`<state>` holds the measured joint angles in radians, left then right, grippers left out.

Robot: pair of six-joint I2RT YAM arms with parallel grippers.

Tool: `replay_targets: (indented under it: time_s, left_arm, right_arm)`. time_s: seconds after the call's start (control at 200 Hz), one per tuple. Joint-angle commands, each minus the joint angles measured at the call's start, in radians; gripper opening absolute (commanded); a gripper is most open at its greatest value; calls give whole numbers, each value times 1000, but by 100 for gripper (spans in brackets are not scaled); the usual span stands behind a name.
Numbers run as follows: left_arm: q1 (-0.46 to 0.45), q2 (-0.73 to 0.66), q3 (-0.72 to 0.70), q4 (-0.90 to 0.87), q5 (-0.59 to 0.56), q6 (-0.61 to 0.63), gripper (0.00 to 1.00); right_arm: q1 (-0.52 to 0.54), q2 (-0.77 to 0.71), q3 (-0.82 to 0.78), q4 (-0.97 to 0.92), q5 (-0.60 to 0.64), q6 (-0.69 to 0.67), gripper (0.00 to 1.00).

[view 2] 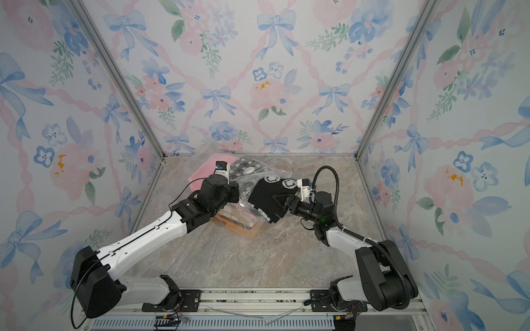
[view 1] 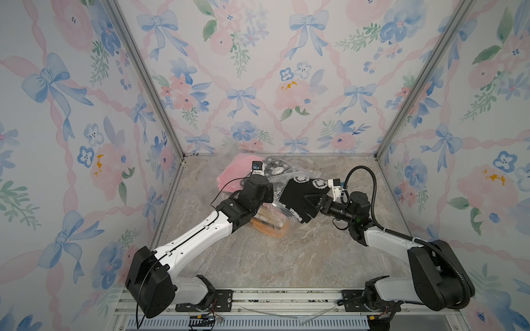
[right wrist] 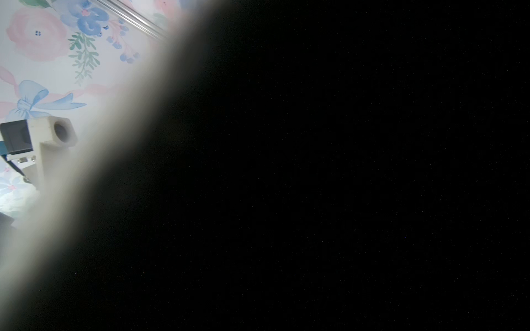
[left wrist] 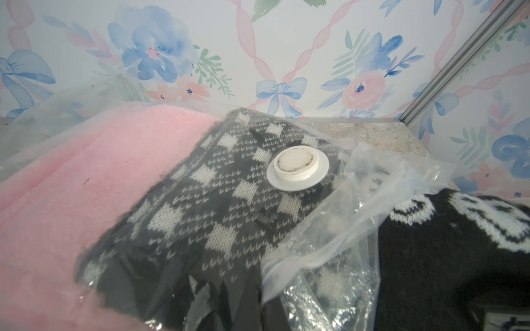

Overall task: Take the blanket out of the vacuum bag
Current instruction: Take out the blanket from the vacuum bag.

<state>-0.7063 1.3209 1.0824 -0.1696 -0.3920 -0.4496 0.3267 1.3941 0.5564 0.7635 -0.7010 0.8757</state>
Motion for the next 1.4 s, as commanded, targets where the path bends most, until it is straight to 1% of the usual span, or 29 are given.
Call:
replay_targets:
  time_s: [0.0,0.025,0.07,0.115,0.12,0.14,0.175,0.18,0.265,0.39,0.57,0.67,0.845,1.08,1.095,1.125,1.395]
  left_arm:
    - [11,-30,-3,1,-9,15,0]
    - [11,-32,-3,0,-11,15,0]
    - [11,-33,-4,0,-14,17,0]
    - [12,-34,-5,1,-17,15,0]
    - [11,-33,-6,1,-18,15,0]
    - [13,-34,-6,1,-20,15,0]
    - [13,-33,-9,1,-22,17,0]
    - [12,-33,-9,1,-23,17,0]
    - [14,-30,-10,-2,-32,18,0]
    - [16,-30,-10,-7,-56,14,0]
    - [23,-31,-10,-5,-63,21,0]
    - [27,-29,-8,-5,-62,24,0]
    - [27,-35,-11,-4,-31,30,0]
    - [29,-47,-26,-4,-19,33,0]
    - [30,-48,-26,-5,-18,32,0]
    - [30,-53,-28,-5,-18,34,0]
    - [36,-60,-36,10,-4,48,0]
  right_arm:
    - [46,40,79,82,-50,-29,86]
    - [52,49,93,74,-56,-30,79]
    - [59,65,109,76,-75,-27,63]
    - [59,73,116,81,-85,-16,33]
    - [60,74,117,80,-85,-15,32]
    - [58,72,117,77,-85,-12,17]
    - [57,69,117,68,-86,-11,1]
    - [57,68,117,66,-86,-11,0]
    - [57,27,122,0,-86,-28,0]
    - [57,-71,160,-165,-86,-76,0]
    - [51,-213,271,-506,-60,-176,0]
    - [38,-248,317,-614,-61,-169,0]
    - [-24,-293,345,-684,-85,-84,0]
    - [-107,-369,407,-837,-86,-49,0]
    - [-113,-373,413,-843,-117,-44,0]
    - [-123,-381,426,-859,-129,-39,0]
    - [-212,-462,513,-985,-158,-14,0]
